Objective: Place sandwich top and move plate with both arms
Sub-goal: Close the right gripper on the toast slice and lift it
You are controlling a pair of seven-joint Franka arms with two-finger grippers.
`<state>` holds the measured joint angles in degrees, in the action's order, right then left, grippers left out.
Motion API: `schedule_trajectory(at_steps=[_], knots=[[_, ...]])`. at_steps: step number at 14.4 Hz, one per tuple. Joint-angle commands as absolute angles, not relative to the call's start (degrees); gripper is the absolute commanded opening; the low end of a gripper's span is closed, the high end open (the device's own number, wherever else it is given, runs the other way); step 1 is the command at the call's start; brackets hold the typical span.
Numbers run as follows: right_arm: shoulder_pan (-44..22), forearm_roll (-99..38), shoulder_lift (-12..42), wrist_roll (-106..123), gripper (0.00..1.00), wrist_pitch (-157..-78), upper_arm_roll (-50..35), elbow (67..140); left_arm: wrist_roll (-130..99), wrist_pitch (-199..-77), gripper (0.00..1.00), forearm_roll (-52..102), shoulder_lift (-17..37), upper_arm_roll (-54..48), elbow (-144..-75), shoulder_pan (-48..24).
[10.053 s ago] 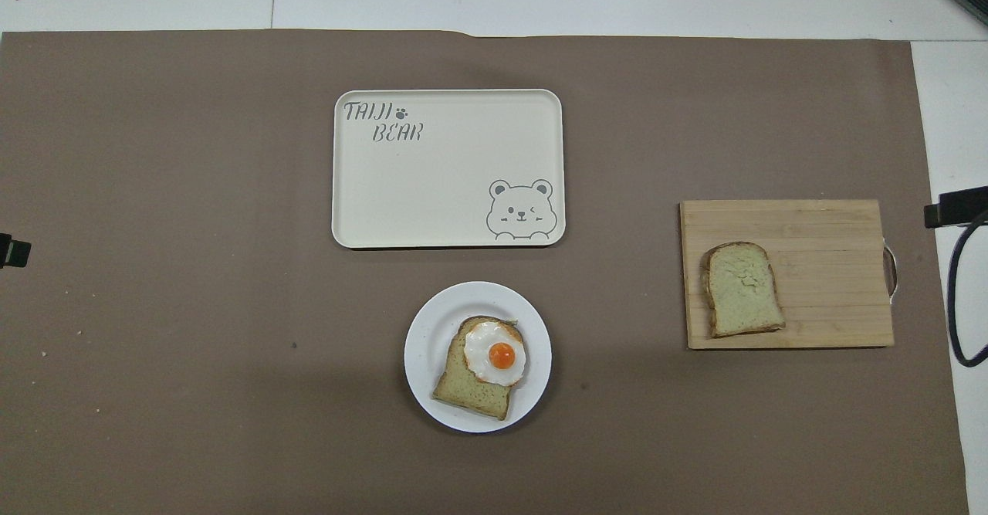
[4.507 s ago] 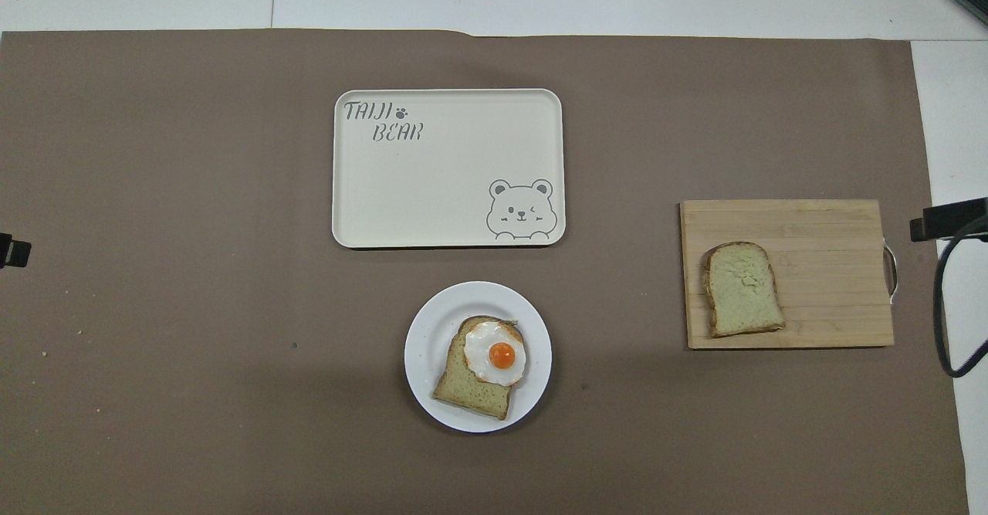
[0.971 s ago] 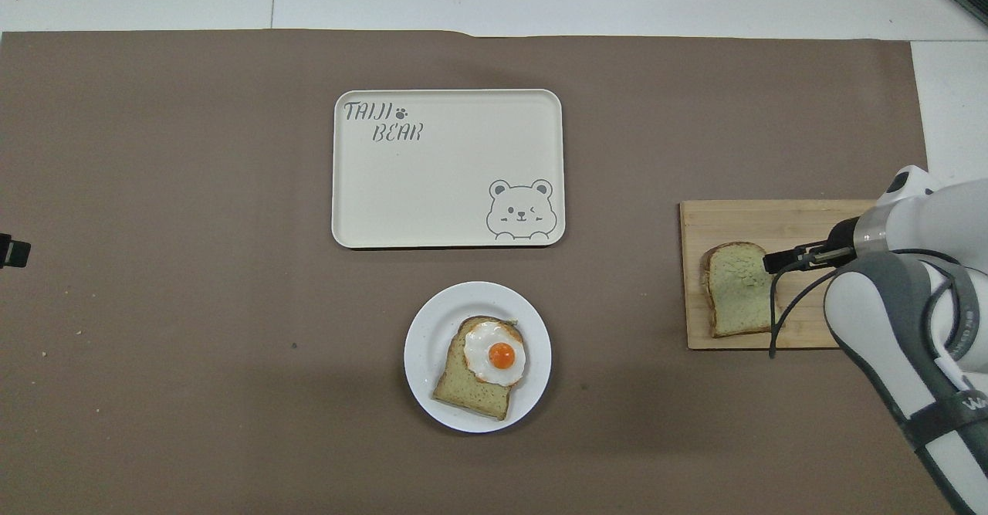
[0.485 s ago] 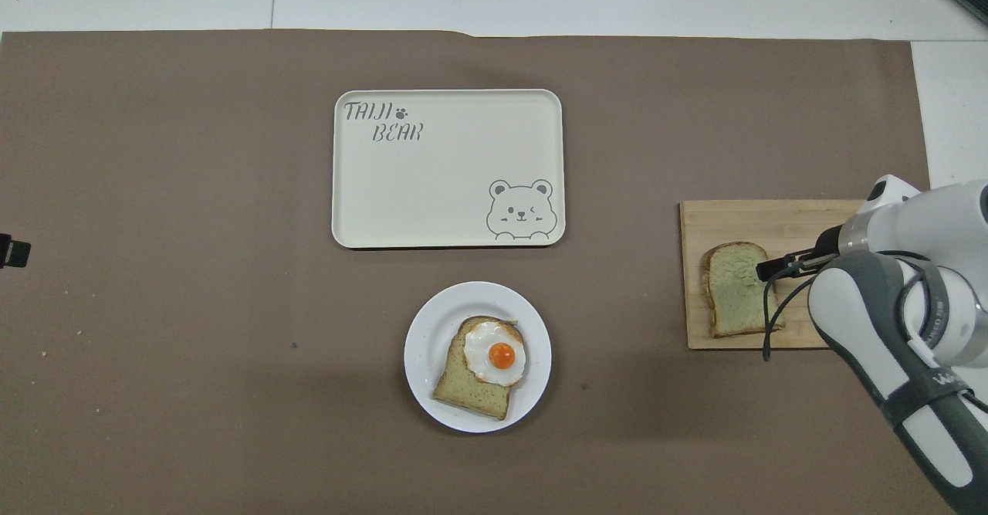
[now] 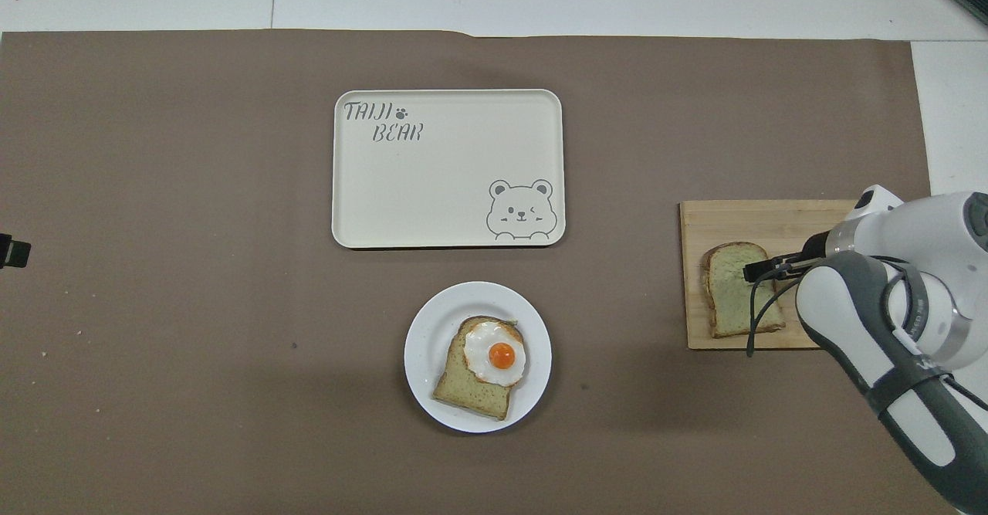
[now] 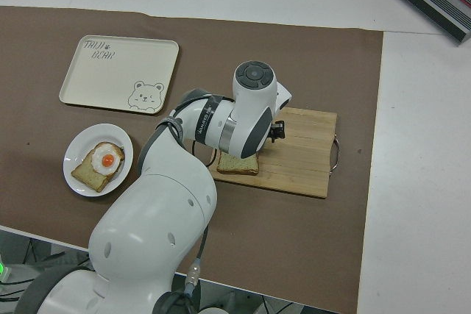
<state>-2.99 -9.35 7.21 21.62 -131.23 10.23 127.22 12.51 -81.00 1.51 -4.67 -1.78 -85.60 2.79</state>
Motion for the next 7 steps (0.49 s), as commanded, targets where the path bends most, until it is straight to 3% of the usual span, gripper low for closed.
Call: schedule_trajectory(at_steps=[1,3,7], knots=[[-1.76,-11.34,7.21,25.14,0.91,-132.28,9.76,127.97,12.04,-79.72,1.00,0.88,-4.92,-1.85,-84.81,2.90],[-1.76,-11.34,7.21,25.14,0.74,-132.28,9.76,128.14,12.04,-79.72,1.00,0.88,-4.92,-1.85,-84.81,2.90],[-1.76,-11.34,7.21,25.22,0.69,-132.36,9.76,128.58,12.04,-79.72,1.00,0.88,-4.92,-1.85,-84.81,2.90]])
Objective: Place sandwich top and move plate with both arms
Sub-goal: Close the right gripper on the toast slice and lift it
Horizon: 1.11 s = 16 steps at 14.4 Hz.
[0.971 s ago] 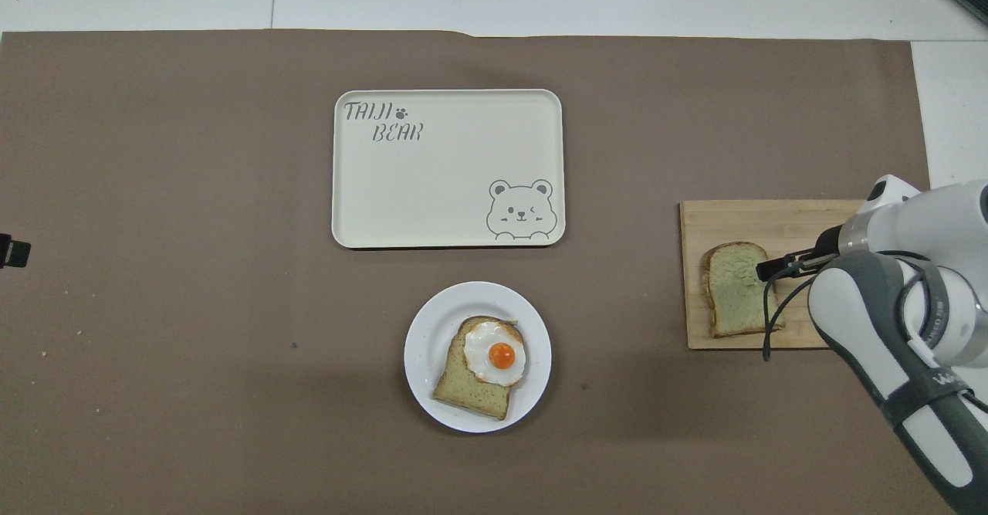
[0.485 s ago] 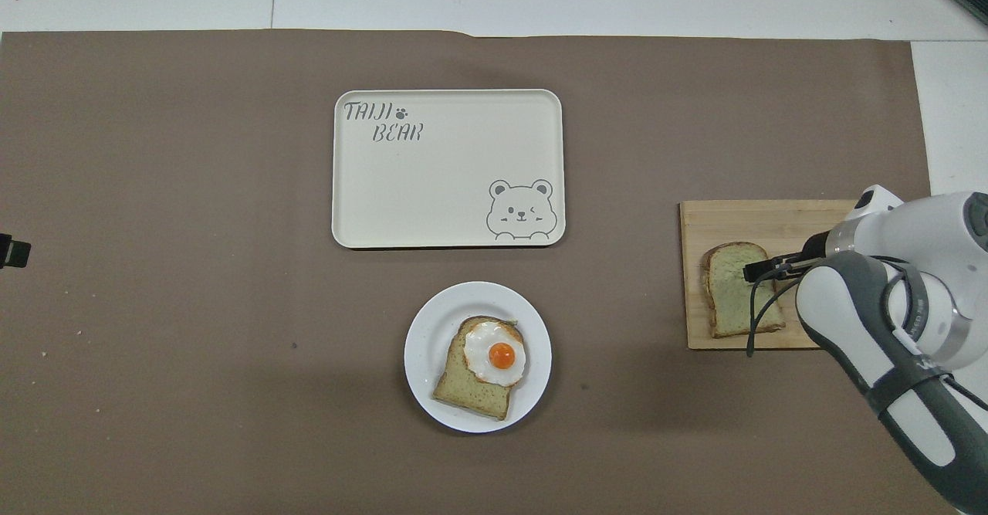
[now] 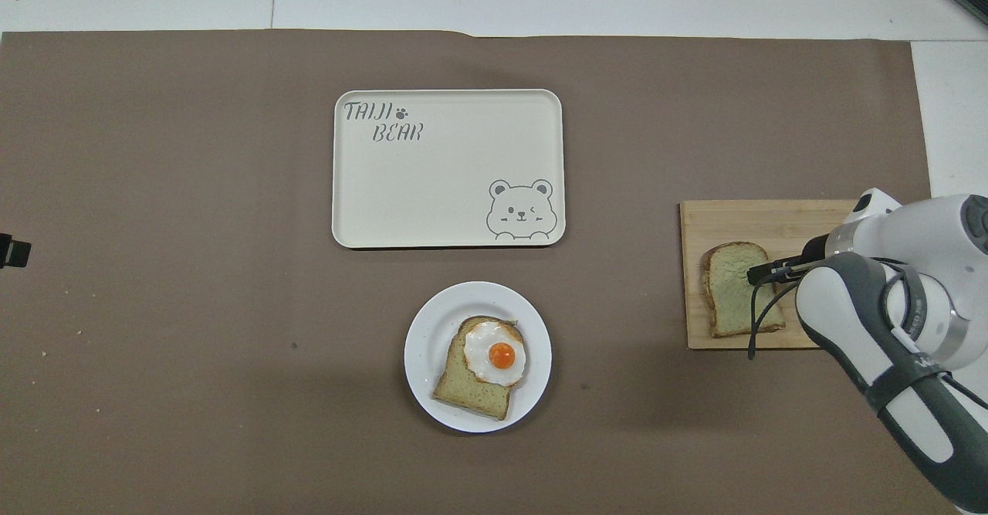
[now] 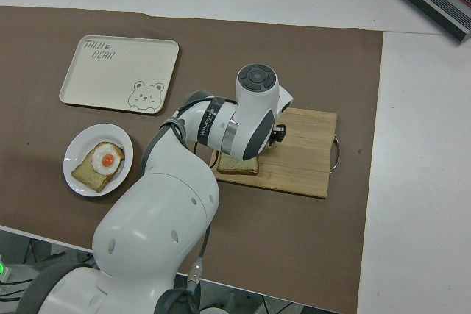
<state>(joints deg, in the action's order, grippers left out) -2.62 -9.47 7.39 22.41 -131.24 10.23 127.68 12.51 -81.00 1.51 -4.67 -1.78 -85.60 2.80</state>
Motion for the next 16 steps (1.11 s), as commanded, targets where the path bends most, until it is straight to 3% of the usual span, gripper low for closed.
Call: schedule_trajectory(at_steps=[1,3,4,16], knots=[[-1.76,-11.34,7.12,25.14,0.64,-132.36,9.76,128.67,12.04,-79.72,1.00,0.88,-4.92,-1.85,-84.81,2.90],[-1.84,-11.42,7.03,24.35,0.06,-132.10,9.76,128.85,12.04,-79.72,1.00,0.88,-4.92,-1.85,-84.81,2.90],[-1.67,-11.86,7.03,24.17,0.00,-132.01,9.76,128.93,12.04,-79.72,1.00,0.88,-4.92,-1.85,-84.81,2.90],[-1.58,-12.66,7.21,23.99,0.00,-131.22,9.76,128.41,12.04,-79.72,1.00,0.88,-4.92,-1.85,-84.81,2.90]])
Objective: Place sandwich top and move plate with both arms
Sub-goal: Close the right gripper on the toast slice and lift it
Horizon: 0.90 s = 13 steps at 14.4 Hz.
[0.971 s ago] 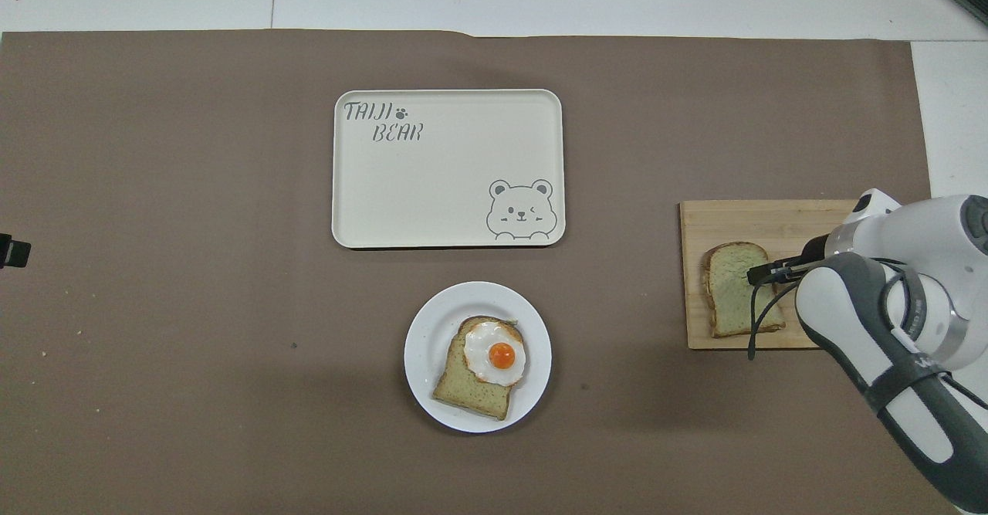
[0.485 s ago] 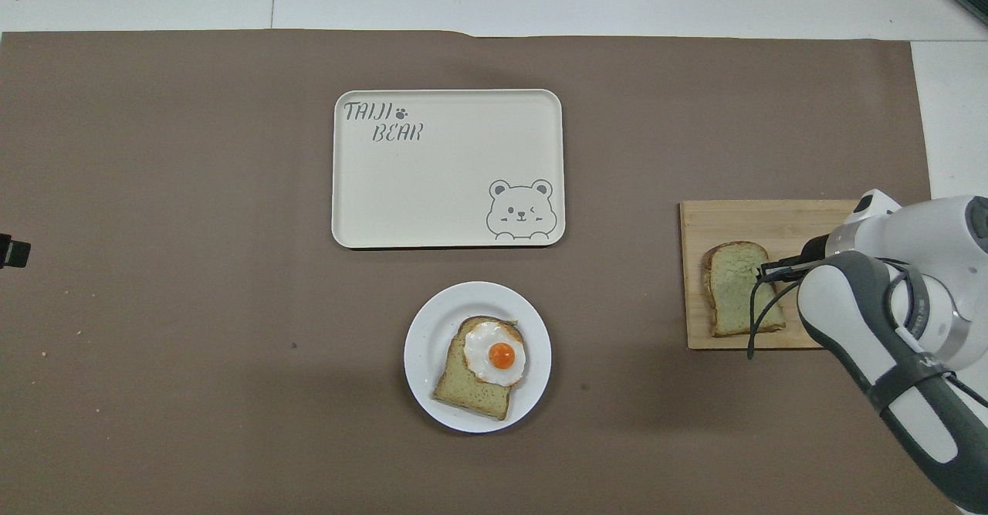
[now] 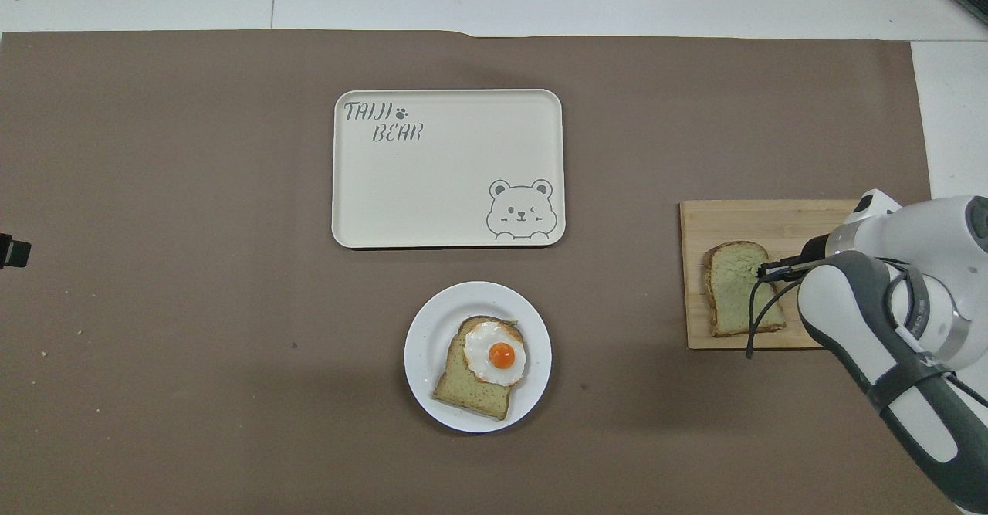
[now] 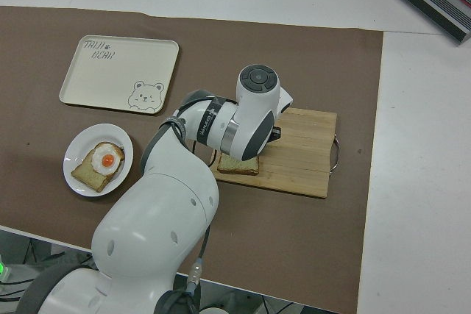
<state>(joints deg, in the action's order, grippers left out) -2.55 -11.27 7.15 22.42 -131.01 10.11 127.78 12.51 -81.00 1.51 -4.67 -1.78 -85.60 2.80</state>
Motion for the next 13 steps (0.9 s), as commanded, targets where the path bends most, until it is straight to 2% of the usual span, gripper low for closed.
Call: schedule_trajectory(at_steps=[1,13], knots=[[-1.50,-12.66,7.03,24.26,0.00,-131.05,9.84,127.89,12.04,-79.72,1.00,0.88,-4.92,-1.85,-84.81,2.90],[-0.88,-12.74,-1.31,24.08,0.00,-108.21,10.37,117.79,12.04,-79.72,1.00,0.88,-4.92,-1.85,-84.81,2.90]])
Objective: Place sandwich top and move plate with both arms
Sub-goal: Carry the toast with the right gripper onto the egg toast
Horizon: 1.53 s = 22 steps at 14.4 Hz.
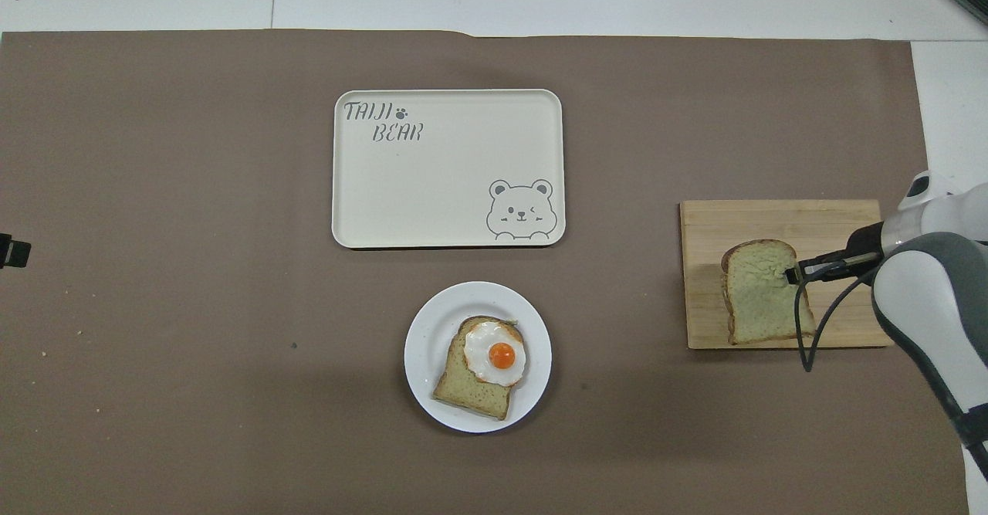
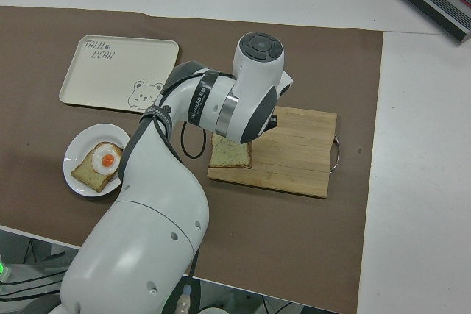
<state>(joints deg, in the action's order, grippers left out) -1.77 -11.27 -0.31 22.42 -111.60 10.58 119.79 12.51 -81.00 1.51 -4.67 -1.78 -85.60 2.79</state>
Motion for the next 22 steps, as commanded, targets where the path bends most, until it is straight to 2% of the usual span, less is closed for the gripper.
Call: schedule_trajectory(at_steps=[1,5,14,18,22], knots=[[-0.88,-12.74,-1.67,24.08,0.00,-106.19,10.37,116.47,12.04,-79.72,1.00,0.88,-4.92,-1.85,-84.81,2.90],[0.17,-12.74,-2.99,24.17,0.00,-101.34,10.46,113.82,12.04,-79.72,1.00,0.88,-4.92,-1.85,-84.81,2.90],[-1.22,-12.66,-3.60,18.66,0.00,-101.16,9.41,114.61,12.04,-79.63,1.00,0.88,-4.92,-1.85,-84.81,2.90],[-9.38,-12.66,-3.60,7.95,0.00,-102.57,9.05,115.13,12.04,-79.72,1.00,0.88,-4.92,-1.85,-84.81,2.90],[-19.05,-12.66,-2.99,-4.81,0.00,-108.45,9.05,117.07,12.04,-79.72,1.00,0.88,-4.92,-1.85,-84.81,2.90]])
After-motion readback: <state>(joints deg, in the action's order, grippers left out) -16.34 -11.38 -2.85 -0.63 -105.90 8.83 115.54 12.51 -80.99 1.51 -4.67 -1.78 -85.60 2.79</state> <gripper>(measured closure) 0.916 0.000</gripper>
